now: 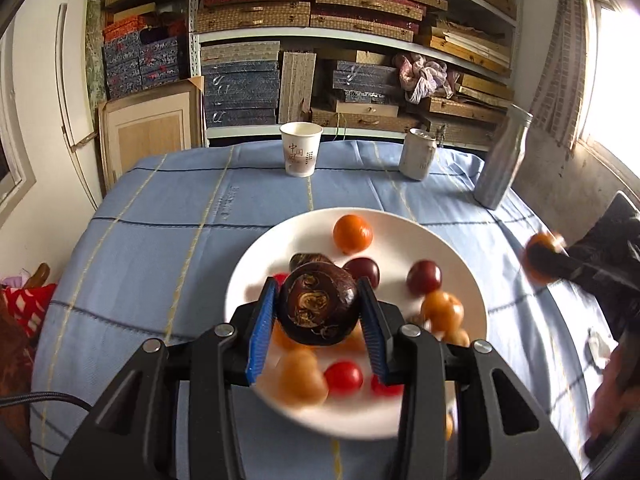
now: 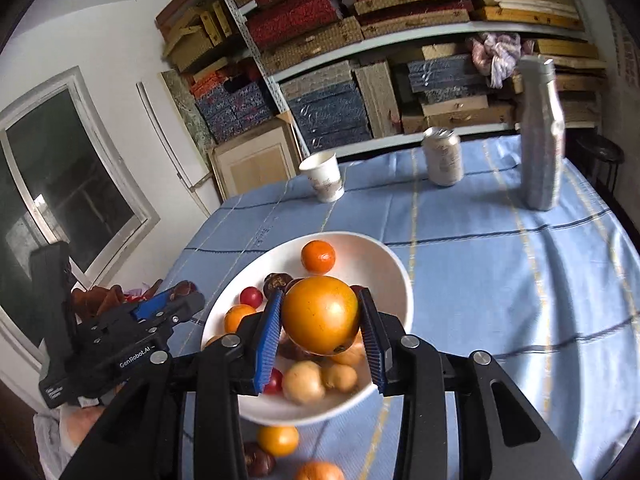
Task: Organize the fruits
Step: 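Carry both fruits onto the white plate and open both tools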
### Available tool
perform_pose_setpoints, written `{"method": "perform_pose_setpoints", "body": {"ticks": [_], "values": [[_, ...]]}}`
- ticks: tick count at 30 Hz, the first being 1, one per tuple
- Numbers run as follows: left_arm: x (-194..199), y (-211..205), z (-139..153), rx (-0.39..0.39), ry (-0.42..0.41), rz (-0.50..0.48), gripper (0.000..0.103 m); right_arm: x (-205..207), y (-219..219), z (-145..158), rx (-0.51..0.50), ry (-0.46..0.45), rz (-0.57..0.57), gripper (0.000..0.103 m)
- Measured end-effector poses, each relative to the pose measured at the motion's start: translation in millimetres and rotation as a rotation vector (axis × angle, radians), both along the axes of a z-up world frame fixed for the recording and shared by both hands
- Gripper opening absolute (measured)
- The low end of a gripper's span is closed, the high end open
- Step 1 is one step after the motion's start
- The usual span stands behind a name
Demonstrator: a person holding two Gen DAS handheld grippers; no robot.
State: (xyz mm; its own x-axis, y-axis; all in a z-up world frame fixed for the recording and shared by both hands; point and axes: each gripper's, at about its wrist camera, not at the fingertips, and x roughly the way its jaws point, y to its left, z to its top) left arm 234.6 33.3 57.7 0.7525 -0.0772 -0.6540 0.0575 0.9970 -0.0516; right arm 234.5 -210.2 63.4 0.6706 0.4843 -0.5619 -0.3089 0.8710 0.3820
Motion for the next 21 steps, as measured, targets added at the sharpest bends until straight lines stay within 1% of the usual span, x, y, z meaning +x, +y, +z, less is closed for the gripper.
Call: {"method": "perform_pose_setpoints", "body": {"ticks": [3,6,10,13,19,21], "values": [[18,6,-12,-0.021,0.023,0.021,0.039,21,25,-22,-0.015,0.025,0.011,0.038],[36,12,-26,-0.015,0.049,0.036,0.039,37,44,-40,-0.047,0.047,0.026,0.038],[53,23,-46,-0.008,0.085,0.042,0.039,48,55,-48,-0.076,0.046,0.036,0.038],[60,25,-55,0.008,0.094,0.048,0.039,52,61,-53,-0.106,0.041,0.045,0.038],[68,22,-58,0.029,0.09,0.051,0.039,57,71,-62,-0.131,0.059,0.066,0.039],[68,21,-57,0.035,0.085,0.051,0.041,57,73,-61,-0.136,0.059,0.072,0.04]]}}
